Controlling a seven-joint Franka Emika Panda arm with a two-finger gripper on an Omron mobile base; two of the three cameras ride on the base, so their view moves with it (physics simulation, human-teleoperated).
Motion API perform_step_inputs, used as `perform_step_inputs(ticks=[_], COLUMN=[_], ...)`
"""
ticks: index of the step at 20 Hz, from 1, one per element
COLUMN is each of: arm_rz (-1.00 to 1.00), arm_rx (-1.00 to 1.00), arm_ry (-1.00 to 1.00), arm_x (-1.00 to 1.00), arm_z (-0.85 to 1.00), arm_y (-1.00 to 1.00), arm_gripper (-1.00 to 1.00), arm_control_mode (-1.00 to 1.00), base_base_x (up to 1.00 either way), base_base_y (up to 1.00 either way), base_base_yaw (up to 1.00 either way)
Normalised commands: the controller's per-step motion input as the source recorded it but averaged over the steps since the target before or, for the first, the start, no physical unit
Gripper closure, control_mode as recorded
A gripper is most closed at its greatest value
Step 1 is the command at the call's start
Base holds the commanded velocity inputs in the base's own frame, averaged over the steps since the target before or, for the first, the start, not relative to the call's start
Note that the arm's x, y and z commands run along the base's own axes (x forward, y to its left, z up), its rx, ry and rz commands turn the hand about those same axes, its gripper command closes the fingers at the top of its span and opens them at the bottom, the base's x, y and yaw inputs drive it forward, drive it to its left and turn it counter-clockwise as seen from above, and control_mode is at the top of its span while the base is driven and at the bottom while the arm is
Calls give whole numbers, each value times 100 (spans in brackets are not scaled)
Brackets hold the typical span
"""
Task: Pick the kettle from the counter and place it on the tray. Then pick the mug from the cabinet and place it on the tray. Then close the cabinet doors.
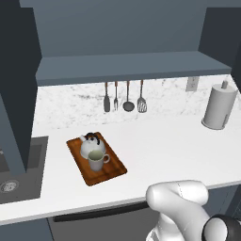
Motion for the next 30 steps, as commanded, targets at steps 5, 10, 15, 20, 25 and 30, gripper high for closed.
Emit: perform_step_inputs(ticks=[5,10,15,20,25,30], arm_rz=[25,18,13,8,1,0], arm_rx=[-11,-9,-4,-1,-10,-6], arm_ry=[1,0,0,0,0,0], arm_x=[60,75,86,87,80,90], arm_z=[-11,-7,-8,-13,-31,-18], arm_y=[63,62,54,47,28,20], arm_gripper=[-100,-100,-100,-100,-100,-100], arm_control_mode=[-100,-100,-100,-100,-100,-100], base_base_x=[0,0,0,0,0,0], base_base_y=[0,0,0,0,0,0], base_base_yaw=[0,0,0,0,0,0])
